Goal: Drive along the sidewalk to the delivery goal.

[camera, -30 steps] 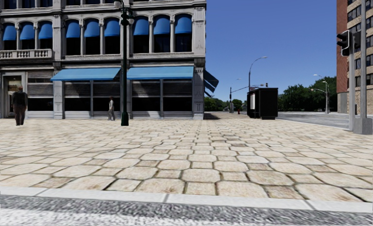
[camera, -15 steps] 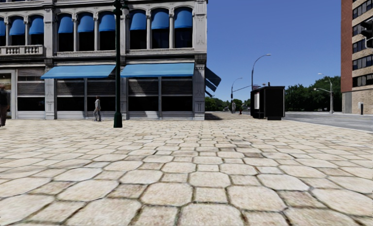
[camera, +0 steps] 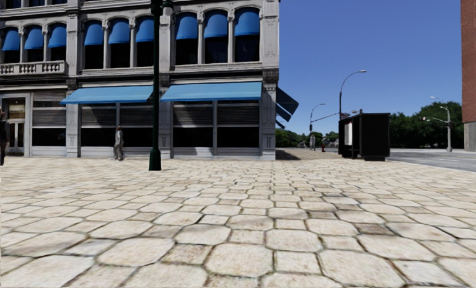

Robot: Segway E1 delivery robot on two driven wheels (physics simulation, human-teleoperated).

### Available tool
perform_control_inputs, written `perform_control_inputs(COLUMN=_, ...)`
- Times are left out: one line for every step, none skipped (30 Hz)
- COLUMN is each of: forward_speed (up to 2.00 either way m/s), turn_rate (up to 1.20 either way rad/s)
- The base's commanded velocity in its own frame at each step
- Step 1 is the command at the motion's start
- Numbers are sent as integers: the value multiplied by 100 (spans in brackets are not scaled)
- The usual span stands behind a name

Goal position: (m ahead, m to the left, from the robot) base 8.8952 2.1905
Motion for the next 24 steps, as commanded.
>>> perform_control_inputs(forward_speed=172, turn_rate=35)
perform_control_inputs(forward_speed=172, turn_rate=35)
perform_control_inputs(forward_speed=172, turn_rate=35)
perform_control_inputs(forward_speed=172, turn_rate=35)
perform_control_inputs(forward_speed=172, turn_rate=35)
perform_control_inputs(forward_speed=172, turn_rate=35)
perform_control_inputs(forward_speed=172, turn_rate=35)
perform_control_inputs(forward_speed=172, turn_rate=31)
perform_control_inputs(forward_speed=172, turn_rate=23)
perform_control_inputs(forward_speed=172, turn_rate=23)
perform_control_inputs(forward_speed=172, turn_rate=19)
perform_control_inputs(forward_speed=172, turn_rate=17)
perform_control_inputs(forward_speed=172, turn_rate=17)
perform_control_inputs(forward_speed=172, turn_rate=14)
perform_control_inputs(forward_speed=172, turn_rate=11)
perform_control_inputs(forward_speed=172, turn_rate=11)
perform_control_inputs(forward_speed=172, turn_rate=10)
perform_control_inputs(forward_speed=172, turn_rate=10)
perform_control_inputs(forward_speed=172, turn_rate=7)
perform_control_inputs(forward_speed=172, turn_rate=6)
perform_control_inputs(forward_speed=172, turn_rate=21)
perform_control_inputs(forward_speed=172, turn_rate=21)
perform_control_inputs(forward_speed=172, turn_rate=30)
perform_control_inputs(forward_speed=172, turn_rate=33)
